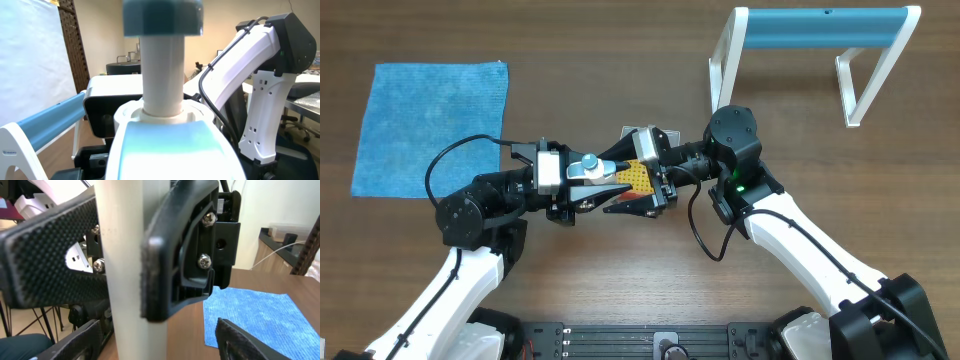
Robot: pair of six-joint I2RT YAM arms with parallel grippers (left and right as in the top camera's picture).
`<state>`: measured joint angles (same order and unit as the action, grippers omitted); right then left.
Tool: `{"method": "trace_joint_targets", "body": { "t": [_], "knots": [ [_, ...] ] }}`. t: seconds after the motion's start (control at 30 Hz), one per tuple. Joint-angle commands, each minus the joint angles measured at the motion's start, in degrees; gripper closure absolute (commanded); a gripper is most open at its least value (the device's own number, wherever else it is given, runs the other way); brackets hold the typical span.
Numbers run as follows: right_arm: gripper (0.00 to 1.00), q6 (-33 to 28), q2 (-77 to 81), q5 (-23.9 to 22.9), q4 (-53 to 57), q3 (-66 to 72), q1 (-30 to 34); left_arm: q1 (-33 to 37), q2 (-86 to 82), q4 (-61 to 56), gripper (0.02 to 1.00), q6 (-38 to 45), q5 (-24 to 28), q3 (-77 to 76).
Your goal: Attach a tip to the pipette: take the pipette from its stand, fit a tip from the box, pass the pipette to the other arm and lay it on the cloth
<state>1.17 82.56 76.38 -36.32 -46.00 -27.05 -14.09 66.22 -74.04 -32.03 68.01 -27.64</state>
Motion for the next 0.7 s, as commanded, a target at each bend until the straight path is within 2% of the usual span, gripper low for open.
{"method": "trace_joint_targets", "body": {
  "t": [0.03, 0.2, 0.37, 0.43, 0.47, 0.57, 0.63, 0.7],
  "knots": [
    [0.235, 0.04, 0.15, 0.57, -0.13, -0.74, 1.14, 1.01, 0.11, -0.28, 0.991, 1.44, -0.70, -1.57],
    [0.231, 0.26, -0.50, 1.05, -0.13, -0.74, 7.74, 3.30, 0.11, 1.92, 0.991, 1.49, -1.77, -1.57],
    [0.231, 1.84, -1.14, 3.63, -0.07, -0.74, 17.88, 7.50, 0.11, 8.59, 0.993, 3.08, -6.93, -1.57],
    [0.229, 2.99, -1.14, 4.28, 0.13, -0.74, 21.70, 8.94, 0.11, 14.82, 0.991, 5.88, -12.04, -1.57],
    [0.229, 3.30, -1.14, 4.28, 0.15, -0.74, 24.06, 9.25, 0.11, 21.42, 0.991, 8.72, -18.58, -1.57],
    [0.229, 3.52, -1.14, 4.24, 0.13, -0.74, 26.73, 9.25, 0.11, 32.65, 0.993, 11.80, -27.93, -2.62],
    [0.226, 3.50, -1.14, 4.11, 0.13, -0.74, 28.46, 9.25, 0.11, 43.08, 0.993, 13.86, -32.68, -5.46],
    [0.229, 3.52, -1.14, 3.43, 0.13, -0.74, 29.94, 9.25, 0.11, 51.56, 0.993, 15.93, -35.01, -8.76]
  ]
}}
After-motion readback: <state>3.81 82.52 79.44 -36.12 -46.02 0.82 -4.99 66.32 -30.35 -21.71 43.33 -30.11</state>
